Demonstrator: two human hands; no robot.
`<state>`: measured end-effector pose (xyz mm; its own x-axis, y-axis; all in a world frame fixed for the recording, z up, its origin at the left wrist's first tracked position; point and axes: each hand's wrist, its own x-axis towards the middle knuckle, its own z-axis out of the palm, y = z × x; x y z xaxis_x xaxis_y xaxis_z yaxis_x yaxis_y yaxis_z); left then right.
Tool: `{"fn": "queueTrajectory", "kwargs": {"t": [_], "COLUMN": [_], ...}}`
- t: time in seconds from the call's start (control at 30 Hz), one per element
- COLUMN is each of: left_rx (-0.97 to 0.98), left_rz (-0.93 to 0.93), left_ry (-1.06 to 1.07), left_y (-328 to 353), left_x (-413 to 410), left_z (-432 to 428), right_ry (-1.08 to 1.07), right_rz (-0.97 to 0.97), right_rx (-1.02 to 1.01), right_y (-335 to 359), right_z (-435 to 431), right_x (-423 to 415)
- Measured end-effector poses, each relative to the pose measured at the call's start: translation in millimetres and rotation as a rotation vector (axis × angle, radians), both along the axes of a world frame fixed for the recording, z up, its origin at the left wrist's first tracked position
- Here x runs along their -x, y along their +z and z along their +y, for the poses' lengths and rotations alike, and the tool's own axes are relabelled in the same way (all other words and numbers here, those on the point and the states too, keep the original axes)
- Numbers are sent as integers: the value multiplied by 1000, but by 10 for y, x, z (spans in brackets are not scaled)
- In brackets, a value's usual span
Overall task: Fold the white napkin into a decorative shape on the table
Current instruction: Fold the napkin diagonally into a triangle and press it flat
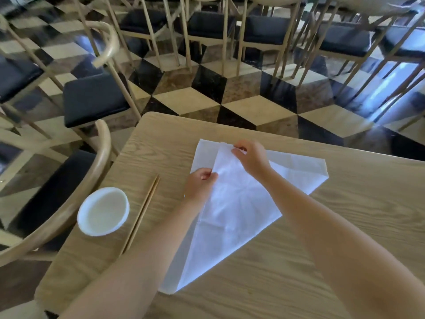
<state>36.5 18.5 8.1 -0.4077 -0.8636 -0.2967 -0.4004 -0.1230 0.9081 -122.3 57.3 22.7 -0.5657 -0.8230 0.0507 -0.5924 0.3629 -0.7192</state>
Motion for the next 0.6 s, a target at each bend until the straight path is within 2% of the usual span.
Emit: {"fn": "queueTrajectory", "kwargs": {"t": [0.2,0.37,0.6], "left_rx": [-27,28,126], "left_rz": [-35,-137,-207], "left_ry": [42,59,8], "left_y": [-138,-380,-512], "left_x": [88,101,70], "left_z": [-573,-839,-946], "right_ry": [-4,5,-47], "right_rz": [-11,-9,127], "right_rx": [-89,-160,-209], "right_y": [-226,-514,-767], "right_z": [-694,-1024,-1200], "right_x": [3,2,-12]}}
